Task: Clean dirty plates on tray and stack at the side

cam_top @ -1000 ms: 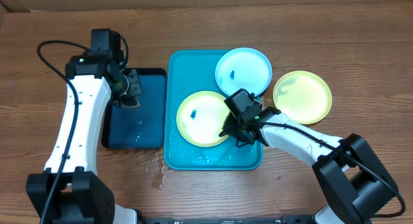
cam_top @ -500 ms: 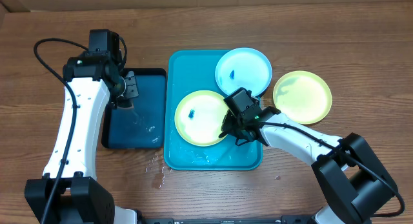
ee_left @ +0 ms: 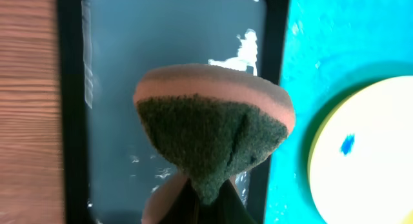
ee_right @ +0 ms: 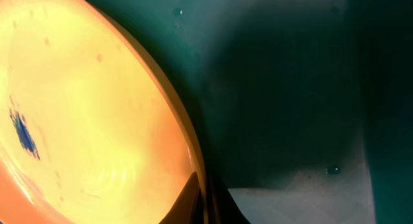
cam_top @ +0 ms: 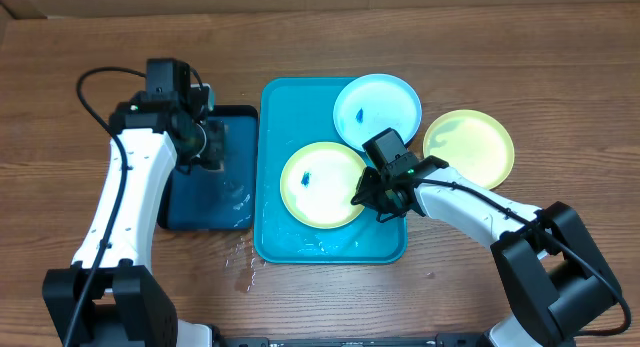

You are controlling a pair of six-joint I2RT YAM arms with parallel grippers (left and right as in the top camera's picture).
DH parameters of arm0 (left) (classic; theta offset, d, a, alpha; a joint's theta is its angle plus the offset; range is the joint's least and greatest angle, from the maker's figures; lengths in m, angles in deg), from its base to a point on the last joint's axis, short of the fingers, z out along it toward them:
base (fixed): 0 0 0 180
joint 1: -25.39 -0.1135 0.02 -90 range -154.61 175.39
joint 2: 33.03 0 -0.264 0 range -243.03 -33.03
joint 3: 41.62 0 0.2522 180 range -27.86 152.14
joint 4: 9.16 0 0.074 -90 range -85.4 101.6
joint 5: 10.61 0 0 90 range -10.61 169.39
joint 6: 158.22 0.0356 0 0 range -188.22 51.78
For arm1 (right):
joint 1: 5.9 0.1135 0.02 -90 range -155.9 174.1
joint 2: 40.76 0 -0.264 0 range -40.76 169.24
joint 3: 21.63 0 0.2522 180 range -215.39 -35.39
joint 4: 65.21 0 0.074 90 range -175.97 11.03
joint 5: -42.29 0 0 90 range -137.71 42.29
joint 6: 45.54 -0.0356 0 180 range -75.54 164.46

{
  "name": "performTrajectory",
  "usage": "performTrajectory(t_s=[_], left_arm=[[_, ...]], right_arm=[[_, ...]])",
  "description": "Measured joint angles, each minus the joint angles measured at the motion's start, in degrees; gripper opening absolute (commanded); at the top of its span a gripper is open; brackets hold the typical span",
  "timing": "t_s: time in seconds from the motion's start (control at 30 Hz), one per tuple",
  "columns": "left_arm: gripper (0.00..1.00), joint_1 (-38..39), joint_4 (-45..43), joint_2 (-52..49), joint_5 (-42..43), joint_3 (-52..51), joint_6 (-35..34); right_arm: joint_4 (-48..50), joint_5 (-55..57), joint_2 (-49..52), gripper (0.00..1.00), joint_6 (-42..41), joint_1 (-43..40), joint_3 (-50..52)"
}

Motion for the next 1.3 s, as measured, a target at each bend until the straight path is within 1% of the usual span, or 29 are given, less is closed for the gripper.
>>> performTrajectory(t_s=[0.23, 0.4, 0.53, 0.63, 0.83, 1.2, 1.3], left_arm=[[0.04, 0.2, -5.4, 0.0, 2.1, -5.1, 0.6], [0.04, 2.3, -8.5, 0.0, 2.4, -8.6, 0.6], [0.04, 4.9, -9.4, -1.4, 2.5, -9.3, 0.6], [0.04, 6.3, -9.9, -4.4, 1.8, -9.3, 0.6], [0.04, 6.2, -10.6, -9.2, -0.9, -9.5, 0.3], [0.04, 5.5, -10.7, -9.5, -1.9, -9.5, -1.6], [0.04, 5.5, -10.1, -9.5, -2.1, -9.5, -3.1]], right_arm=[[0.0, 0.0, 0.0, 0.04, 0.9, -0.1, 0.0], [0.0, -0.6, 0.0, 0.04, 1.1, -0.1, 0.0], [0.0, -1.0, 0.0, 0.04, 1.0, 0.1, 0.0], [0.0, -1.1, 0.0, 0.04, 1.0, 0.5, 0.0], [0.1, -1.1, 0.0, 0.04, 1.0, 1.0, 0.0], [0.1, -1.1, 0.0, 0.04, 1.1, 1.0, 0.0], [0.1, -1.1, 0.0, 0.04, 1.1, 1.0, 0.0]])
